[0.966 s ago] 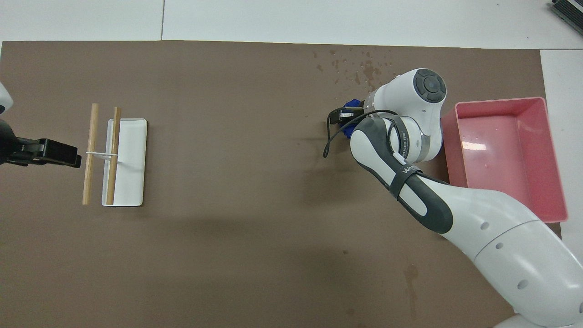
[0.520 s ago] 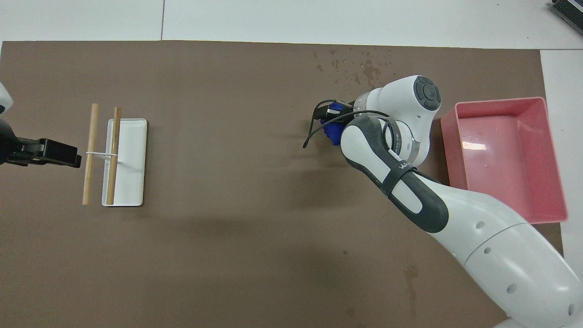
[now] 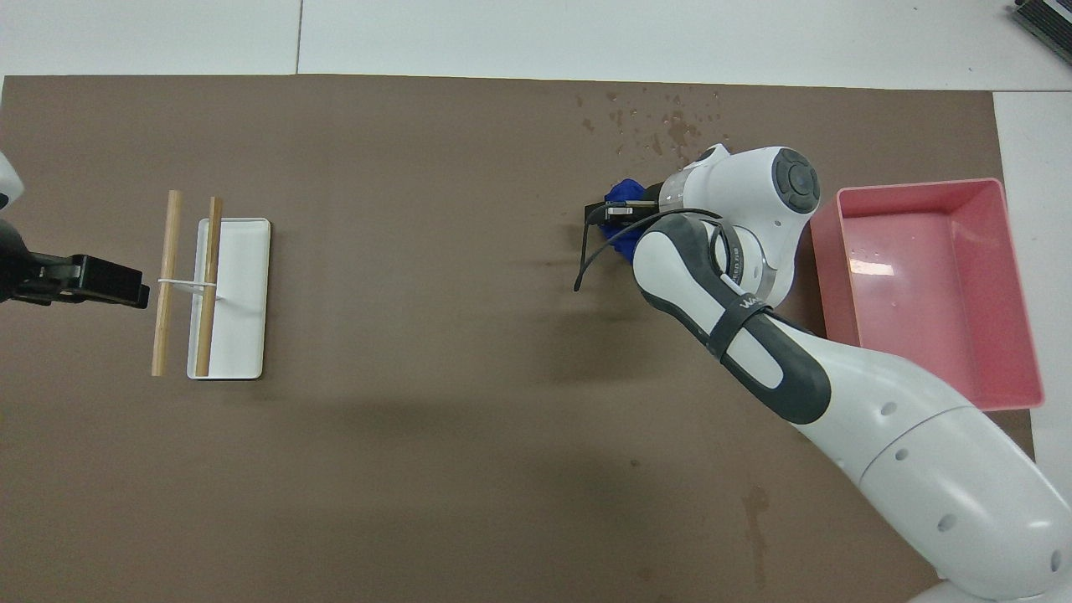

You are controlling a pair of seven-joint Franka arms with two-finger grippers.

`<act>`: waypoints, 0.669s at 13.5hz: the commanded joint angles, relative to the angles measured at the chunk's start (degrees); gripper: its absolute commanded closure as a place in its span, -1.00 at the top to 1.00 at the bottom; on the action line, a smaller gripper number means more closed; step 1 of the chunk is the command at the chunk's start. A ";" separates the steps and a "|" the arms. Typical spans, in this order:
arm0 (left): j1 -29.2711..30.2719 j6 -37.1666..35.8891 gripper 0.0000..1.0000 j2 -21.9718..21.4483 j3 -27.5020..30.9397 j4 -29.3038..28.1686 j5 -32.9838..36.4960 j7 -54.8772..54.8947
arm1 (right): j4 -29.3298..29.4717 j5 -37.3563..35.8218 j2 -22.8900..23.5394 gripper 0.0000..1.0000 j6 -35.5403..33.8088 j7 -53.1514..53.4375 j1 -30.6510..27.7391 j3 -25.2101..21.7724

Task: Wipe water with towel using both arms
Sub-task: 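Wipe the towel back and forth across the wet spot with the right gripper, then carry the towel into the pink bin and open the right gripper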

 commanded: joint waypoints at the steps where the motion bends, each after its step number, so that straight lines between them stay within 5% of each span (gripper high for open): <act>1: -0.23 0.19 1.00 -1.13 0.23 -1.06 1.25 0.27 | 0.06 -9.07 3.03 -1.00 0.55 -7.71 -4.04 0.50; 9: -0.14 0.19 1.00 -1.13 0.14 -1.06 1.25 0.27 | 3.05 -14.03 -6.10 -1.00 -21.40 -7.53 -4.22 -1.70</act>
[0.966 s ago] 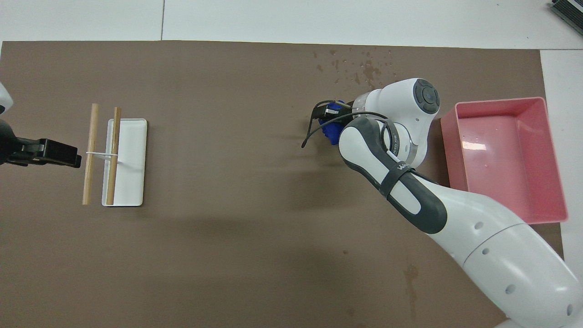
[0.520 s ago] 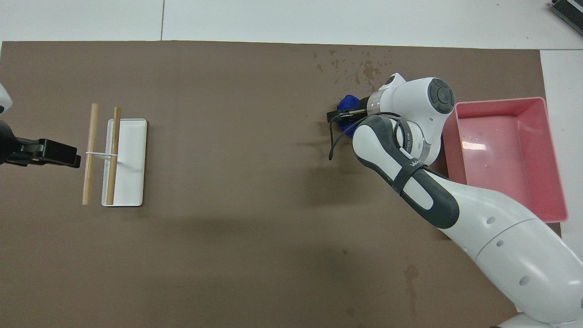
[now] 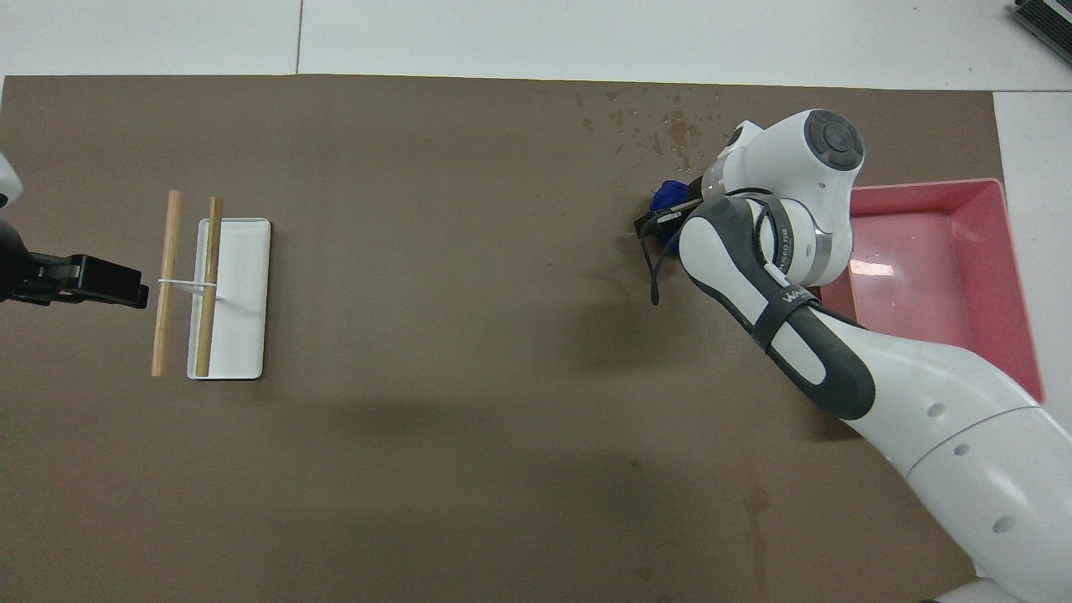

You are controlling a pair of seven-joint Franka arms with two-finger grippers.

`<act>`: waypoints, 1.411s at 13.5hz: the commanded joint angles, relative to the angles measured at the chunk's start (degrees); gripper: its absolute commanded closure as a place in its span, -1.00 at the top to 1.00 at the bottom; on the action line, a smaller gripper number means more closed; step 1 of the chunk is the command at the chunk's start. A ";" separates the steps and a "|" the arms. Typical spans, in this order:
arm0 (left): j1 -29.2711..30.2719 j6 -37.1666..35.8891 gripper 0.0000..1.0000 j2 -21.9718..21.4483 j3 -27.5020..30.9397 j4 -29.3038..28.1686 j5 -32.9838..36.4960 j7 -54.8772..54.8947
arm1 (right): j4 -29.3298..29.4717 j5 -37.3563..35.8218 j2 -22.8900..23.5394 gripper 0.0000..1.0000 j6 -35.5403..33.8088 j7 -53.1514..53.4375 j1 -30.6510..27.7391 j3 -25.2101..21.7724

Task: Wipe water with towel using both arms
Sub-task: 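Carry the towel into the pink bin and open the right gripper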

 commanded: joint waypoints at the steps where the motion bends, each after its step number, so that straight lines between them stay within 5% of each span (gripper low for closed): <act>1: -0.15 0.19 1.00 -1.13 0.17 -1.06 1.25 0.27 | -0.80 -1.93 -6.47 -1.00 -9.49 -0.88 -0.93 -0.72; 6: -0.15 0.28 1.00 -1.13 0.17 -1.06 1.25 0.27 | -0.71 -9.13 -18.16 -1.00 -27.26 -2.28 -3.29 -0.99; 12: -0.15 0.19 1.00 -1.13 0.08 -1.06 1.25 0.27 | -0.80 -15.27 -33.72 -1.00 -44.24 -26.23 -14.88 -1.43; 15: -0.15 0.19 1.00 -1.13 0.17 -1.06 1.25 0.27 | -4.81 -16.69 -35.40 -1.00 -40.41 -33.38 -20.60 -1.34; 19: -0.15 0.19 1.00 -1.13 0.08 -1.06 1.25 0.27 | -21.85 -18.63 -39.79 -1.00 -20.39 -33.84 -20.88 -1.34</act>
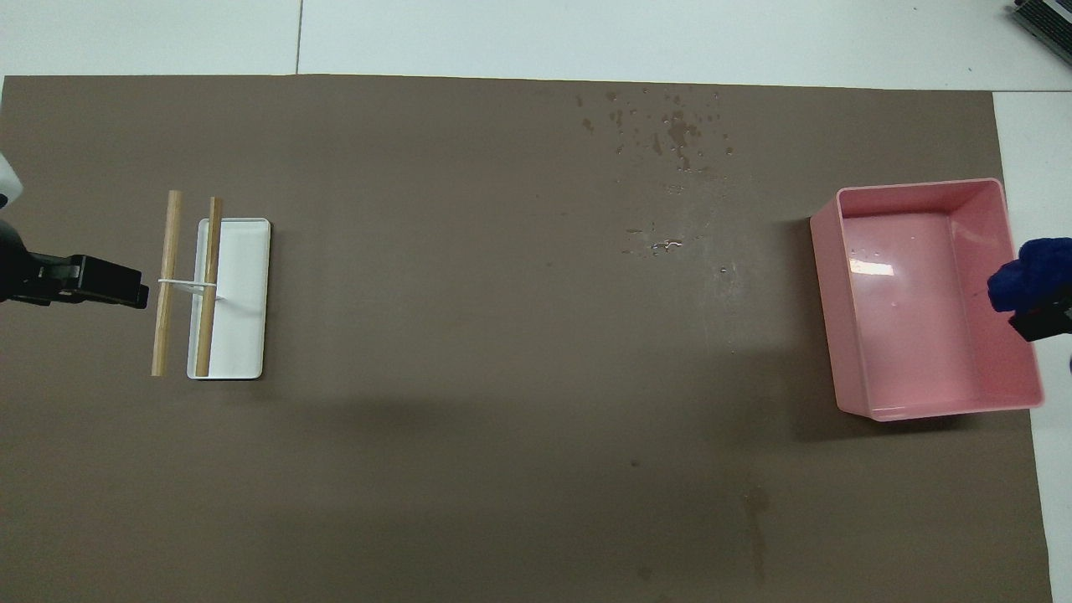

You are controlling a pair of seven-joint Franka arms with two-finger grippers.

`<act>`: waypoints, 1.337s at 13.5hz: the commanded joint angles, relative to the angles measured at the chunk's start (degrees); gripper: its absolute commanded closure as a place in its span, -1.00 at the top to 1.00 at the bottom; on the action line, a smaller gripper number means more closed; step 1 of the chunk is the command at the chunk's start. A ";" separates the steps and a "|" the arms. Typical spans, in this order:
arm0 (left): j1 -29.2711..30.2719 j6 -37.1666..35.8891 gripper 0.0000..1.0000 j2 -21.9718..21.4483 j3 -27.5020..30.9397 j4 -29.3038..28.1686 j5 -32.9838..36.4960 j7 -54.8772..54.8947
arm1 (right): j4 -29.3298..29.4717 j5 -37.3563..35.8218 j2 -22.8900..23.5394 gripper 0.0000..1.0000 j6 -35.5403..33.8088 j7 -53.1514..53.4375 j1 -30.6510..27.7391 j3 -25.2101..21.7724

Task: Wipe water with towel using both arms
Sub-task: 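Carry the towel into the pink bin and open the right gripper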

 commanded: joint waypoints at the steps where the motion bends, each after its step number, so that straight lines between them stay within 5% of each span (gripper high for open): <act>1: -0.15 0.28 1.00 -1.13 0.07 -1.06 1.25 0.27 | -12.26 -1.43 -4.47 -1.00 11.61 -0.50 -0.08 0.74; 5: -0.15 0.19 1.00 -1.13 0.16 -1.06 1.25 0.27 | -13.42 -1.43 0.09 -0.98 16.47 -4.01 -4.83 0.74; 6: -0.15 0.19 1.00 -1.13 0.07 -1.06 1.25 0.27 | -13.33 -1.43 0.09 0.17 16.56 -4.10 -4.83 0.74; 7: -0.15 0.19 1.00 -1.13 0.07 -1.06 1.25 0.27 | -13.07 -1.43 0.18 0.99 16.48 -4.54 -4.92 0.74; 12: -0.15 0.19 1.00 -1.13 0.07 -1.06 1.25 0.27 | -7.81 -0.29 -0.43 1.00 14.64 -2.88 -3.95 1.96; 18: -0.15 0.19 1.00 -1.13 0.07 -1.06 1.25 0.27 | 9.48 2.24 -0.96 1.00 -7.04 4.60 1.49 3.64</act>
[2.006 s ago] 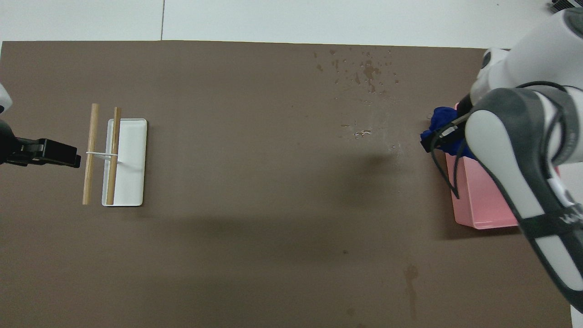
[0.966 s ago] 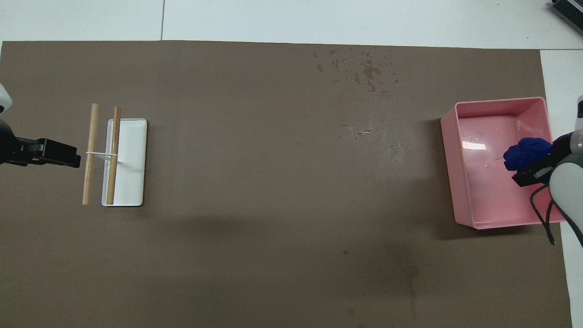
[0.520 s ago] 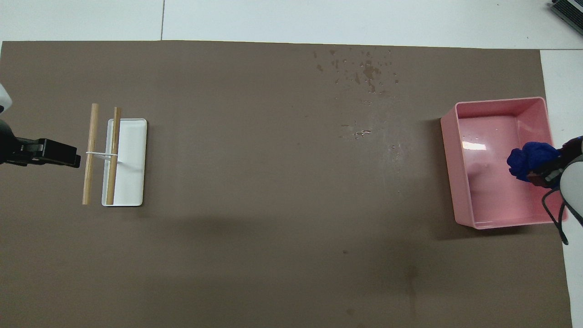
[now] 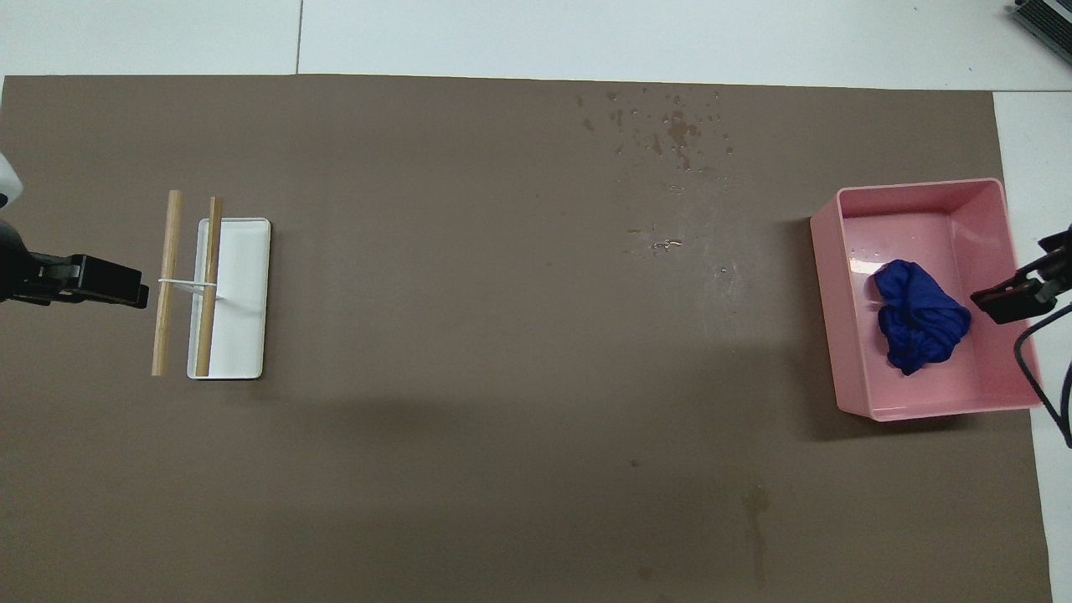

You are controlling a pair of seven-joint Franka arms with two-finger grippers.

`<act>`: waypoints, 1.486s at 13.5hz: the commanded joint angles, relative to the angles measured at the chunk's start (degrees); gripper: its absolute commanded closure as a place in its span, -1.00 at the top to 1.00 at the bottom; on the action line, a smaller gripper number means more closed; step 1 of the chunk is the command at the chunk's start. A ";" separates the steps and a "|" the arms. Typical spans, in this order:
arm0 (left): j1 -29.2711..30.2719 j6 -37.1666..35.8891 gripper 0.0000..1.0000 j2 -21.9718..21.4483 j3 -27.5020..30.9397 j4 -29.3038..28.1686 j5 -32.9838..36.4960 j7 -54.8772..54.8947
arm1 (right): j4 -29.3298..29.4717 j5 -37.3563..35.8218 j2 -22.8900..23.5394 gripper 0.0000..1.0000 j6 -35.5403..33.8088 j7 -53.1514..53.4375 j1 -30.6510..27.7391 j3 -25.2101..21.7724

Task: Wipe water with towel using both arms
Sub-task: 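Press the towel down inside the pink bin with the right gripper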

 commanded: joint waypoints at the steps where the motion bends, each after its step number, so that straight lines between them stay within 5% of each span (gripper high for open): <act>1: -0.15 0.19 1.00 -1.13 0.07 -1.06 1.25 0.27 | 9.40 3.67 0.08 1.00 -9.45 1.88 0.71 0.36; 8: -0.15 0.19 1.00 -1.13 0.07 -1.06 1.25 0.27 | 6.35 5.70 -4.32 1.00 -14.14 20.58 0.98 2.82; 13: -0.15 0.19 1.00 -1.13 0.07 -1.06 1.25 0.27 | 8.54 6.68 -0.63 1.00 -15.98 33.79 5.72 3.08; 16: -0.15 0.19 1.00 -1.13 0.07 -1.06 1.25 0.27 | 18.80 5.02 7.17 1.00 -21.50 33.79 7.38 3.61; 20: -0.15 0.19 1.00 -1.13 0.07 -1.06 1.25 0.27 | 12.27 6.15 4.39 1.00 -14.00 35.98 10.28 2.56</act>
